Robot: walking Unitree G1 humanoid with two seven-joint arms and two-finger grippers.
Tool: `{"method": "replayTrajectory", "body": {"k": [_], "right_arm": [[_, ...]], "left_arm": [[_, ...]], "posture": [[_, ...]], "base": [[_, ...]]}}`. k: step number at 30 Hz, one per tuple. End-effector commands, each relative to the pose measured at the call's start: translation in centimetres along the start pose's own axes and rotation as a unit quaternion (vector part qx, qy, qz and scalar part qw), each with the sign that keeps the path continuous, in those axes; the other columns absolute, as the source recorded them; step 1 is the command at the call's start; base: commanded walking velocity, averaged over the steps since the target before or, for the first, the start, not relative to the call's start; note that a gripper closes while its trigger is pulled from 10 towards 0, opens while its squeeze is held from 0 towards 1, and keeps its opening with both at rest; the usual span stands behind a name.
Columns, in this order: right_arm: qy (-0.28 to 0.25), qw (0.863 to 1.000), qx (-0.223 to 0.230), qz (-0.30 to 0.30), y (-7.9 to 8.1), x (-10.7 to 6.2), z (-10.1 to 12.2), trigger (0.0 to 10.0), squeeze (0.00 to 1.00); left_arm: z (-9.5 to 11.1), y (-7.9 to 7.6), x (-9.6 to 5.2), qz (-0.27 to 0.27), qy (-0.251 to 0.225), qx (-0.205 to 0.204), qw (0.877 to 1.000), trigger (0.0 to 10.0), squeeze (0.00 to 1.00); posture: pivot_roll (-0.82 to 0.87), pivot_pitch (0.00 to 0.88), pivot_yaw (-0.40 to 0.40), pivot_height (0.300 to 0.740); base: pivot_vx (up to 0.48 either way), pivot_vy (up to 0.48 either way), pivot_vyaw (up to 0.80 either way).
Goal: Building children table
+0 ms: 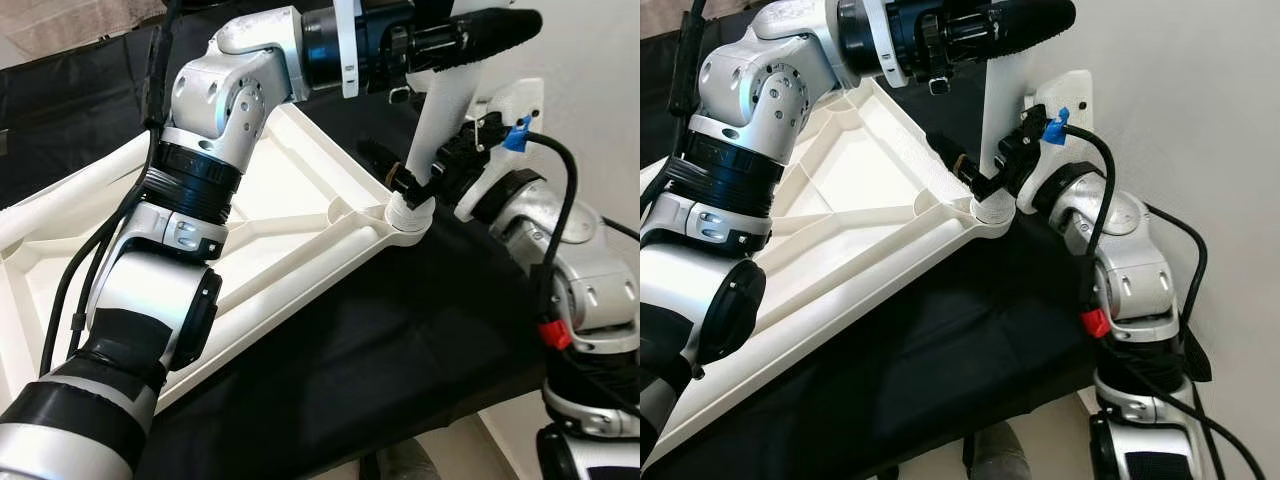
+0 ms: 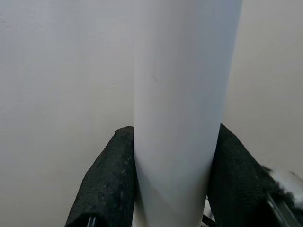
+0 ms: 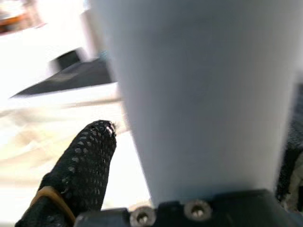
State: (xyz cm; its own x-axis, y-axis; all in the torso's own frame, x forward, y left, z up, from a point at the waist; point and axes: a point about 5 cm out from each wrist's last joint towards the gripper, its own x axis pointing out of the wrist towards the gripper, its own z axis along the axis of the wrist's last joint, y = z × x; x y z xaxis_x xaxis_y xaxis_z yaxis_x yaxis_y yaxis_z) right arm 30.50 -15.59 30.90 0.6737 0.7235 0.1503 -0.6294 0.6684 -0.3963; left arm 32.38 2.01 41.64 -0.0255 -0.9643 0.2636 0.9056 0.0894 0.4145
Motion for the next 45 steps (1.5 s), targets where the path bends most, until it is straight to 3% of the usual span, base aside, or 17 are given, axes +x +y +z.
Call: {"method": "replayTrajectory", "body": {"k": [1, 4, 9, 14, 15, 16, 17, 18, 29, 39, 42, 43, 45], "right_arm": [[-0.022, 0.995, -0.011, 0.092, 0.8, 0.3, 0.6, 10.0, 0.0], [-0.031, 0.987, -0.011, 0.156, -0.4, -0.3, 0.8, 10.0, 0.0], [-0.038, 0.985, -0.013, 0.165, -1.4, -0.5, 1.0, 10.0, 0.0], [-0.055, 0.975, 0.002, 0.216, -2.4, -1.2, 1.5, 9.5, 0.0], [-0.064, 0.969, 0.013, 0.237, -2.6, -1.5, 1.6, 6.8, 0.0], [-0.064, 0.969, 0.013, 0.237, -2.6, -1.5, 1.6, 6.8, 0.0], [-0.066, 0.967, 0.022, 0.244, -2.9, -1.7, 1.4, 1.2, 0.0], [-0.064, 0.967, 0.023, 0.244, -3.0, -1.8, 1.2, 0.0, 0.0], [-0.06, 0.962, 0.016, 0.267, -3.6, -1.7, 0.7, 0.0, 0.0], [-0.057, 0.964, 0.009, 0.259, -3.8, -1.6, 0.4, 0.0, 0.0], [-0.056, 0.966, 0.008, 0.252, -3.8, -1.6, 0.3, 0.0, 0.0], [-0.055, 0.969, 0.009, 0.242, -3.8, -1.6, 0.1, 0.0, 0.0], [-0.051, 0.974, 0.014, 0.22, -3.6, -1.7, -0.5, 0.0, 0.0]], "left_arm": [[-0.5, -0.8, 1.0, -0.037, 0.02, -0.001, 0.999, 0.0, 0.0], [-0.4, -0.8, 1.2, -0.04, 0.018, 0.001, 0.999, 0.0, 0.0], [-0.4, -0.8, 1.2, -0.041, 0.018, 0.001, 0.999, 0.0, 0.0], [-0.5, -0.7, 1.3, -0.044, 0.019, 0.001, 0.999, 0.0, 0.0], [-0.5, -0.7, 1.3, -0.045, 0.019, 0.0, 0.999, 0.0, 0.0], [-0.5, -0.7, 1.3, -0.045, 0.019, 0.0, 0.999, 0.0, 0.0], [-0.5, -0.7, 1.4, -0.046, 0.018, 0.0, 0.999, 0.0, 0.0], [-0.5, -0.8, 1.4, -0.046, 0.018, 0.001, 0.999, 0.0, 0.0], [-0.4, -0.9, 1.6, -0.052, 0.018, 0.0, 0.999, 0.0, 0.0], [-0.5, -1.0, 1.6, -0.06, 0.017, 0.004, 0.998, 0.0, 0.0], [-0.5, -1.0, 1.6, -0.059, 0.016, 0.006, 0.998, 0.4, 0.0], [-0.6, -1.0, 1.6, -0.054, 0.017, 0.007, 0.998, 10.0, 1.0], [-0.5, -0.7, 1.5, -0.037, 0.014, 0.008, 0.999, 10.0, 1.0]], "posture": [[0.03, 0.279, 0.075, 0.74], [0.03, 0.279, 0.077, 0.74], [0.02, 0.278, 0.081, 0.74], [0.03, 0.277, 0.076, 0.74], [0.03, 0.278, 0.078, 0.74], [0.03, 0.278, 0.078, 0.74], [0.03, 0.279, 0.078, 0.74], [0.03, 0.278, 0.079, 0.74], [0.03, 0.277, 0.08, 0.74], [0.03, 0.275, 0.079, 0.74], [0.03, 0.273, 0.077, 0.74], [0.03, 0.269, 0.074, 0.74], [0.03, 0.265, 0.075, 0.74]], "base": [[0.0, 0.0, 0.0], [0.0, 0.0, 0.0], [0.0, 0.0, 0.0], [0.0, 0.0, 0.0], [0.0, 0.0, 0.0], [0.0, 0.0, 0.0], [0.0, 0.0, 0.0], [0.0, 0.0, 0.0], [0.0, 0.0, 0.0], [0.0, 0.0, 0.0], [0.0, 0.0, 0.0], [0.0, 0.0, 0.0], [0.0, 0.0, 0.0]]}}
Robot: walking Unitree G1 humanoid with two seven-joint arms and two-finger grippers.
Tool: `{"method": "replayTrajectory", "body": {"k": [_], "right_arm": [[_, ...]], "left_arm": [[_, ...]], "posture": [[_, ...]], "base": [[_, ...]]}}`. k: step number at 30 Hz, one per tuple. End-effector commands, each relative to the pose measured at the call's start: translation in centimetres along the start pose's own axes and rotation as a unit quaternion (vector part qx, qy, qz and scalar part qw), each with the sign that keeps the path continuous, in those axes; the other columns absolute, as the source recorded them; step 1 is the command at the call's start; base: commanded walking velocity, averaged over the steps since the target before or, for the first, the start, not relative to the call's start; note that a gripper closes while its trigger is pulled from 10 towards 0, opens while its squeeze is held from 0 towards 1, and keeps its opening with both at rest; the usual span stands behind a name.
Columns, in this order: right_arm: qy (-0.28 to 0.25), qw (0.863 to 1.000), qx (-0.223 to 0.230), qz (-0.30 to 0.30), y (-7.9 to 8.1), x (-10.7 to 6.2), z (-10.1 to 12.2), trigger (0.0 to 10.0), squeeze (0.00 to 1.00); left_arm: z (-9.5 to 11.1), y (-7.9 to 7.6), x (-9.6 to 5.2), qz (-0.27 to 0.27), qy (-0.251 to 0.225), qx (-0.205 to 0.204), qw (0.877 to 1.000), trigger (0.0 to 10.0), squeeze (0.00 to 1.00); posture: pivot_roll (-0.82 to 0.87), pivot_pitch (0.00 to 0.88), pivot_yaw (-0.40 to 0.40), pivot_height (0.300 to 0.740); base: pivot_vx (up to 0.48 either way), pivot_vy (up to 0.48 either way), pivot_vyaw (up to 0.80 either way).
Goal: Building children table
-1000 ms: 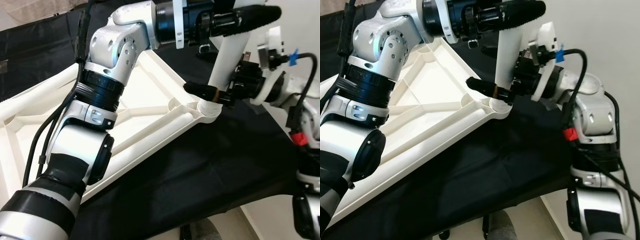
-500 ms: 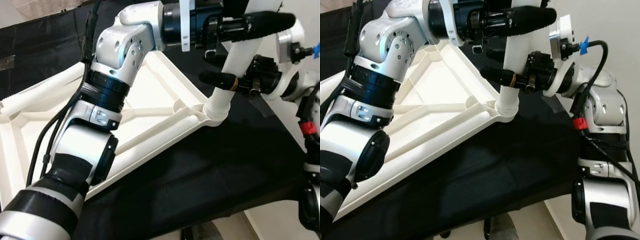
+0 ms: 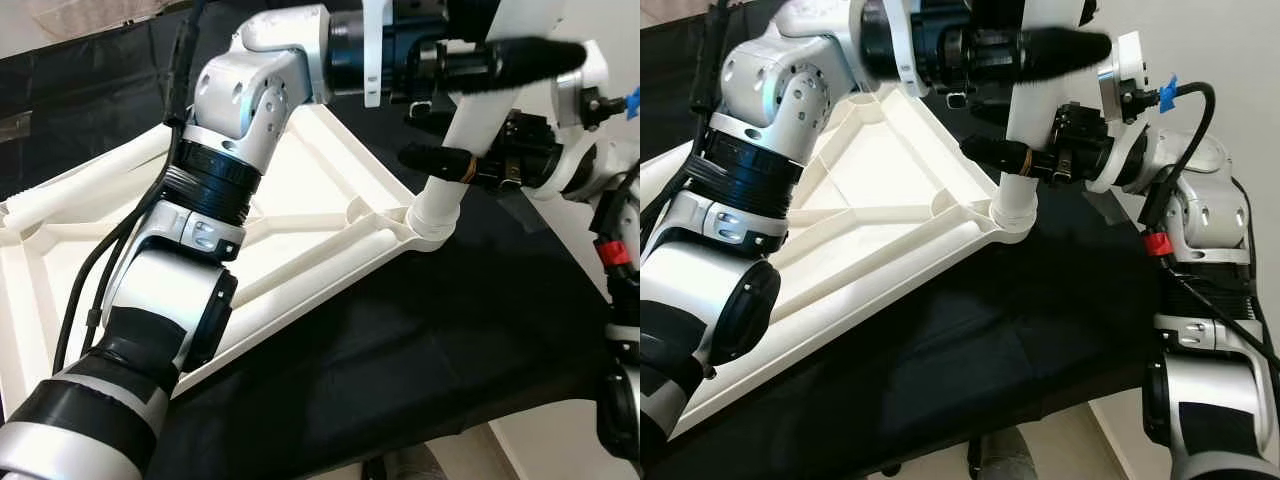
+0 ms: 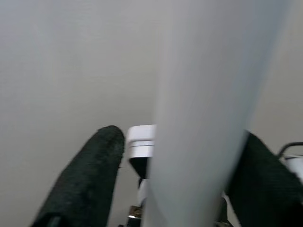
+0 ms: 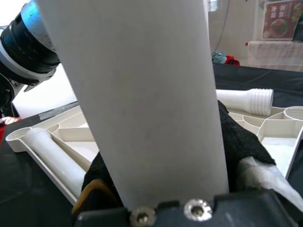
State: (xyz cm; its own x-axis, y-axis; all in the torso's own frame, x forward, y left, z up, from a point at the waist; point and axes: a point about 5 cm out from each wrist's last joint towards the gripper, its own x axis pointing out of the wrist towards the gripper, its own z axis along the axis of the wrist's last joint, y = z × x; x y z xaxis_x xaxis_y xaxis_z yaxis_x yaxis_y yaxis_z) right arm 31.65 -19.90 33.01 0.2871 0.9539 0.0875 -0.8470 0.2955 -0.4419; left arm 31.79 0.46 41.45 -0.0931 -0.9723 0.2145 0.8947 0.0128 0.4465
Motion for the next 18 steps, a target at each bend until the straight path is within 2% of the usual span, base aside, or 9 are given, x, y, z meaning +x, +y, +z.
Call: {"method": "replayTrajectory", "body": {"k": [1, 3, 8, 12, 14, 16, 17, 18], "right_arm": [[0.013, 1.0, 0.013, 0.002, 0.6, 0.5, -1.3, 0.0, 0.0], [0.014, 1.0, 0.014, -0.004, 0.7, 0.5, -1.4, 0.0, 0.0], [0.028, 0.998, 0.016, -0.046, 1.0, 0.4, -2.2, 0.0, 0.0], [0.037, 0.997, 0.017, -0.062, 0.9, 0.5, -2.4, 0.0, 0.0], [0.065, 0.991, 0.024, -0.113, 0.6, 0.8, -3.1, 0.0, 0.0], [0.065, 0.991, 0.024, -0.113, 0.6, 0.8, -3.1, 0.0, 0.0], [0.086, 0.984, 0.029, -0.154, 0.6, 1.2, -3.6, 0.0, 0.0], [0.09, 0.982, 0.029, -0.163, 0.7, 1.3, -3.7, 0.0, 0.0]], "left_arm": [[-0.2, 0.0, 0.0, 0.004, 0.006, 0.001, 1.0, 10.0, 1.0], [-0.1, 0.1, 0.0, 0.009, 0.005, 0.001, 1.0, 10.0, 1.0], [2.3, 0.8, -1.9, 0.058, -0.025, 0.02, 0.998, 10.0, 1.0], [2.8, 0.8, -2.5, 0.067, -0.029, 0.026, 0.997, 10.0, 1.0], [3.6, 0.7, -3.7, 0.09, -0.037, 0.037, 0.995, 10.0, 1.0], [3.6, 0.7, -3.7, 0.09, -0.037, 0.037, 0.995, 10.0, 1.0], [4.0, 0.7, -4.9, 0.117, -0.04, 0.046, 0.991, 10.0, 1.0], [4.0, 0.6, -5.2, 0.125, -0.04, 0.048, 0.99, 10.0, 1.0]], "posture": [[0.03, 0.265, 0.075, 0.74], [0.03, 0.265, 0.075, 0.74], [0.02, 0.263, 0.071, 0.74], [0.02, 0.263, 0.07, 0.74], [0.01, 0.263, 0.065, 0.74], [0.01, 0.263, 0.065, 0.74], [0.01, 0.266, 0.062, 0.74], [0.01, 0.266, 0.062, 0.74]], "base": [[0.0, 0.0, 0.0], [0.0, 0.0, 0.0], [0.0, 0.0, 0.0], [0.0, 0.0, 0.0], [0.0, 0.0, 0.0], [0.0, 0.0, 0.0], [0.0, 0.0, 0.0], [0.0, 0.0, 0.0]]}}
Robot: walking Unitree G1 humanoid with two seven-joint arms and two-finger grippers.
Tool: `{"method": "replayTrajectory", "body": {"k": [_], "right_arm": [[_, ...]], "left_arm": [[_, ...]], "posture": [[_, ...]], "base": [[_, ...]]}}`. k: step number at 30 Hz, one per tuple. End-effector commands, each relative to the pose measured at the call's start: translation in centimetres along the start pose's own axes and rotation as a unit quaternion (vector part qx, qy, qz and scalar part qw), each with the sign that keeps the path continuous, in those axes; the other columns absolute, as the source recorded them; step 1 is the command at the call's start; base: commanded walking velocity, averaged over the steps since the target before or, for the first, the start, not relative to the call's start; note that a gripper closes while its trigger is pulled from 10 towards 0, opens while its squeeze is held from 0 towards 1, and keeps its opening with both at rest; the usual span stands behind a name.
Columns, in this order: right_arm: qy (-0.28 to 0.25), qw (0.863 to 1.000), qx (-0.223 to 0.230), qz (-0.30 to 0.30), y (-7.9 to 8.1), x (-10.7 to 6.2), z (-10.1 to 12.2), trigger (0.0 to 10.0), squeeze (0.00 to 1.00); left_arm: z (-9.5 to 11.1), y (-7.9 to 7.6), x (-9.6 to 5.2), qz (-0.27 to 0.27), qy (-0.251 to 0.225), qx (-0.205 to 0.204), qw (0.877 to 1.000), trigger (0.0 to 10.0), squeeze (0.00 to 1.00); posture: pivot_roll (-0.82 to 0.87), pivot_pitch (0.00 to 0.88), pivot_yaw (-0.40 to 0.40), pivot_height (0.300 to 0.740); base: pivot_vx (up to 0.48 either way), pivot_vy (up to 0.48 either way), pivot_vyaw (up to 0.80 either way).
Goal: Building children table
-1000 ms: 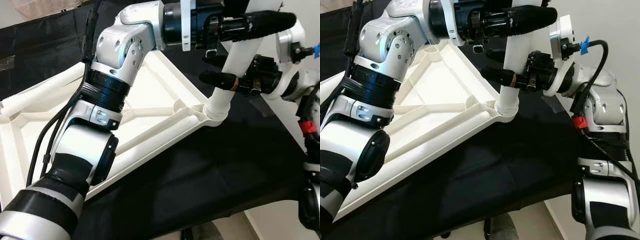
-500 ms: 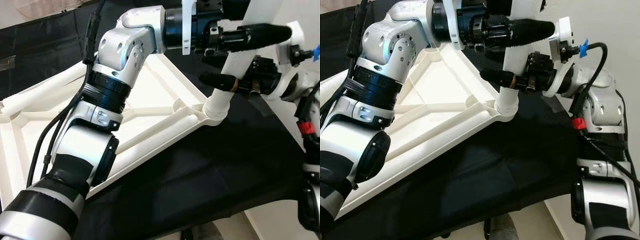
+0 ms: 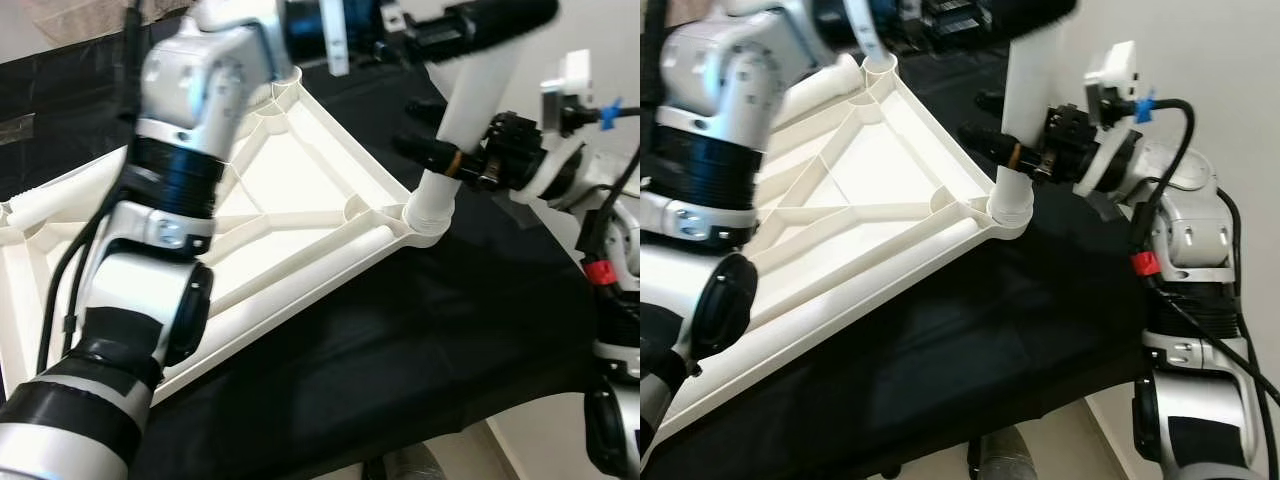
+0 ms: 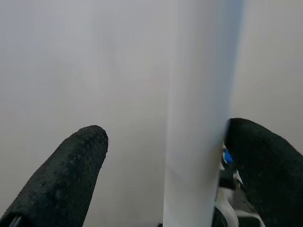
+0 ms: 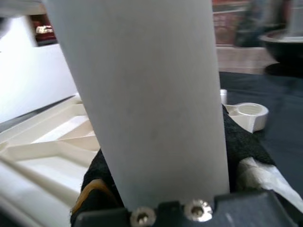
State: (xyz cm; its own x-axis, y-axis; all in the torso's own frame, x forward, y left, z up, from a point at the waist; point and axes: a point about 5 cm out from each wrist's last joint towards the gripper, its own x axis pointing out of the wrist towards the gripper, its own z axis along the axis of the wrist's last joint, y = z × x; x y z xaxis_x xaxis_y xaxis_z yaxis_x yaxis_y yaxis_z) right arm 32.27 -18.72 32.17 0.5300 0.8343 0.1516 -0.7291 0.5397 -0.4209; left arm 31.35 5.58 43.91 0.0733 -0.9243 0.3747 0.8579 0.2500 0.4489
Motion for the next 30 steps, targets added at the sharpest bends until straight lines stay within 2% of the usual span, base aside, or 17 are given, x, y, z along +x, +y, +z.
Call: {"method": "replayTrajectory", "body": {"k": [1, 5, 6, 7, 8, 9, 10, 12, 13, 14, 20, 25, 30], "right_arm": [[0.065, 0.997, 0.028, -0.027, 0.5, 0.1, -2.7, 0.0, 0.0], [0.068, 0.996, 0.034, -0.051, 0.7, 0.3, -2.9, 0.0, 0.0], [0.066, 0.994, 0.035, -0.075, 0.6, 0.2, -2.8, 0.0, 0.0], [0.066, 0.994, 0.035, -0.075, 0.6, 0.2, -2.8, 0.0, 0.0], [0.057, 0.991, 0.041, -0.117, 0.6, 0.0, -2.7, 0.0, 0.0], [0.051, 0.989, 0.045, -0.132, 0.7, -0.1, -2.6, 0.0, 0.0], [0.051, 0.989, 0.045, -0.132, 0.7, -0.1, -2.6, 0.0, 0.0], [0.027, 0.985, 0.058, -0.163, 1.4, -0.5, -2.5, 0.0, 0.0], [0.027, 0.985, 0.058, -0.163, 1.4, -0.5, -2.5, 0.0, 0.0], [0.011, 0.982, 0.067, -0.177, 1.9, -0.7, -2.4, 0.0, 0.0], [0.009, 0.978, 0.074, -0.193, 3.1, -1.1, -2.8, 0.0, 0.0], [0.011, 0.977, 0.08, -0.198, 3.3, -1.0, -2.9, 0.0, 0.0], [0.048, 0.971, 0.076, -0.224, 4.2, -0.4, -3.5, 0.0, 0.0]], "left_arm": [[0.5, 0.1, -0.8, 0.013, -0.006, 0.007, 1.0, 10.0, 1.0], [0.5, 0.3, -1.2, 0.031, -0.004, 0.008, 0.999, 10.0, 1.0], [0.6, 0.3, -2.2, 0.046, -0.004, 0.01, 0.999, 10.0, 1.0], [0.6, 0.3, -2.2, 0.046, -0.004, 0.01, 0.999, 10.0, 1.0], [1.0, 0.1, -4.1, 0.074, -0.004, 0.015, 0.997, 10.0, 1.0], [1.3, -0.1, -4.9, 0.084, -0.003, 0.018, 0.996, 10.0, 1.0], [1.3, -0.1, -4.9, 0.084, -0.003, 0.018, 0.996, 10.0, 1.0], [1.9, -0.6, -7.1, 0.113, 0.008, 0.025, 0.993, 10.0, 1.0], [1.9, -0.6, -7.1, 0.113, 0.008, 0.025, 0.993, 10.0, 1.0], [2.0, -0.8, -7.9, 0.123, 0.017, 0.029, 0.992, 10.0, 1.0], [1.7, -0.7, -8.5, 0.144, 0.027, 0.025, 0.989, 10.0, 1.0], [1.5, -0.6, -8.5, 0.151, 0.03, 0.025, 0.988, 10.0, 1.0], [1.2, -0.1, -9.0, 0.195, 0.036, 0.028, 0.98, 10.0, 1.0]], "posture": [[0.01, 0.266, 0.062, 0.74], [0.01, 0.268, 0.06, 0.74], [0.01, 0.273, 0.062, 0.74], [0.01, 0.273, 0.062, 0.74], [0.01, 0.278, 0.066, 0.74], [0.01, 0.28, 0.067, 0.74], [0.01, 0.28, 0.067, 0.74], [0.01, 0.285, 0.073, 0.74], [0.01, 0.285, 0.073, 0.74], [0.01, 0.286, 0.076, 0.74], [0.01, 0.288, 0.085, 0.74], [0.01, 0.289, 0.086, 0.74], [0.01, 0.296, 0.083, 0.74]], "base": [[0.0, 0.0, 0.0], [0.0, 0.0, 0.0], [0.0, 0.0, 0.0], [0.0, 0.0, 0.0], [0.0, 0.0, 0.0], [0.0, 0.0, 0.0], [0.0, 0.0, 0.0], [0.0, 0.0, 0.0], [0.0, 0.0, 0.0], [0.0, 0.0, 0.0], [0.0, 0.0, 0.0], [0.0, 0.0, 0.0], [0.0, 0.0, 0.0]]}}
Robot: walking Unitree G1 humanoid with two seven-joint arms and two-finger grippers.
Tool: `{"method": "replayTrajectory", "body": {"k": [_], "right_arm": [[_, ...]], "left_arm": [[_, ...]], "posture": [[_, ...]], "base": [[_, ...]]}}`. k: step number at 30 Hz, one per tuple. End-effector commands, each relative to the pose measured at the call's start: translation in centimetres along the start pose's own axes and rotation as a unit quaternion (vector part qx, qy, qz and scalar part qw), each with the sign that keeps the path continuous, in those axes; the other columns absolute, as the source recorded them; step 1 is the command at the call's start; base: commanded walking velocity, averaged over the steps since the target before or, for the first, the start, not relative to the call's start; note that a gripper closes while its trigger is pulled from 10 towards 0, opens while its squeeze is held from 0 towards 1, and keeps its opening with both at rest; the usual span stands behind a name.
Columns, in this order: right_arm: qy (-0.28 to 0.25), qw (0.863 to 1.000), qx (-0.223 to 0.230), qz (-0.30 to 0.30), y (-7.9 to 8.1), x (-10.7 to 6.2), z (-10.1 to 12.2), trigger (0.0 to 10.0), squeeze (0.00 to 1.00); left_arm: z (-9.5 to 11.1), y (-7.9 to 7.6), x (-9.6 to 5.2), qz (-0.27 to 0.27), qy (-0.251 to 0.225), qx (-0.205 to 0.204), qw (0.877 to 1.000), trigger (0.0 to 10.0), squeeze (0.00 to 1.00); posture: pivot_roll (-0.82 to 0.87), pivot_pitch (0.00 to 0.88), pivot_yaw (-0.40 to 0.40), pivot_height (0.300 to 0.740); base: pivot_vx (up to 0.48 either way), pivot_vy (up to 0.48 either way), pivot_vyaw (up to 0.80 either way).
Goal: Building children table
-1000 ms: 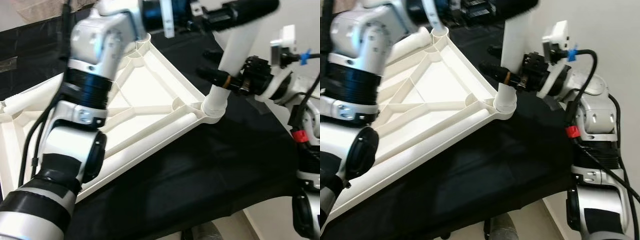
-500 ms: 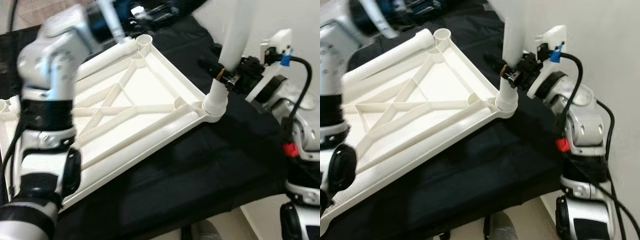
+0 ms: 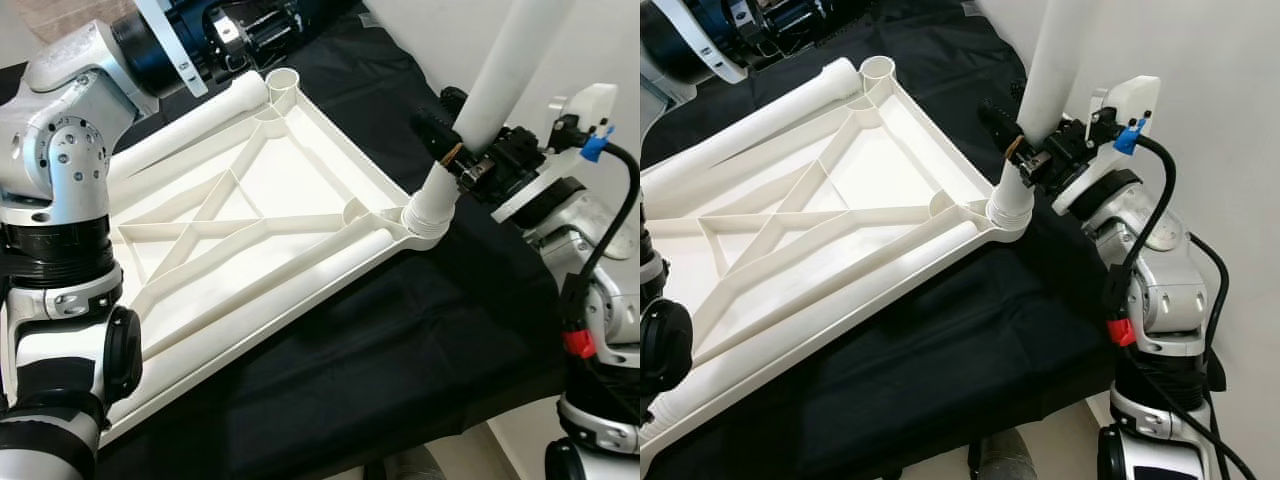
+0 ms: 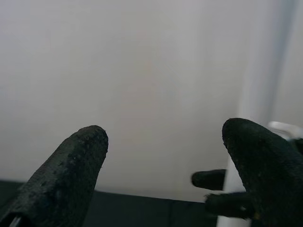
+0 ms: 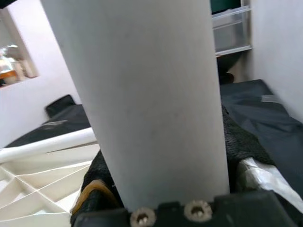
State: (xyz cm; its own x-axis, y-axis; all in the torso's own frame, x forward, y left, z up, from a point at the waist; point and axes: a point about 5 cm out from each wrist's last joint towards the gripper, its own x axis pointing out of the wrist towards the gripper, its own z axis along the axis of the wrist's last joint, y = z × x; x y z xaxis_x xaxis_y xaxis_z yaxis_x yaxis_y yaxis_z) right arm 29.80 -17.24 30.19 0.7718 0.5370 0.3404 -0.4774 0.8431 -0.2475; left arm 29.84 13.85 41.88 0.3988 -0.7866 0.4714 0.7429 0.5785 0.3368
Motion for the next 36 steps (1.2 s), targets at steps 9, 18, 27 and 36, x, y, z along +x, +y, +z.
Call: {"method": "replayTrajectory", "body": {"k": [9, 18, 27, 36], "right_arm": [[0.109, 0.988, 0.016, -0.11, 0.9, -0.8, -3.6, 0.0, 0.0], [0.124, 0.963, 0.015, -0.237, 2.5, -1.5, -3.8, 0.0, 0.0], [0.198, 0.946, 0.014, -0.257, 7.9, -2.0, -6.7, 0.0, 0.0], [0.194, 0.948, -0.008, -0.252, 7.9, -1.2, -6.3, 0.2, 0.0]], "left_arm": [[-0.5, 1.9, -1.4, 0.098, 0.014, 0.019, 0.995, 10.0, 1.0], [-1.3, 2.2, -2.3, 0.13, 0.033, 0.023, 0.991, 10.0, 0.0], [-4.4, 0.1, -3.6, 0.143, 0.048, -0.025, 0.988, 10.0, 0.0], [-5.2, 0.6, -3.1, 0.141, 0.047, -0.033, 0.988, 10.0, 0.0]], "posture": [[0.0, 0.309, 0.074, 0.74], [-0.01, 0.312, 0.054, 0.74], [-0.02, 0.296, 0.032, 0.74], [-0.03, 0.286, 0.029, 0.74]], "base": [[0.0, 0.0, 0.0], [0.0, 0.0, 0.0], [0.0, 0.0, 0.0], [0.0, 0.0, 0.0]]}}
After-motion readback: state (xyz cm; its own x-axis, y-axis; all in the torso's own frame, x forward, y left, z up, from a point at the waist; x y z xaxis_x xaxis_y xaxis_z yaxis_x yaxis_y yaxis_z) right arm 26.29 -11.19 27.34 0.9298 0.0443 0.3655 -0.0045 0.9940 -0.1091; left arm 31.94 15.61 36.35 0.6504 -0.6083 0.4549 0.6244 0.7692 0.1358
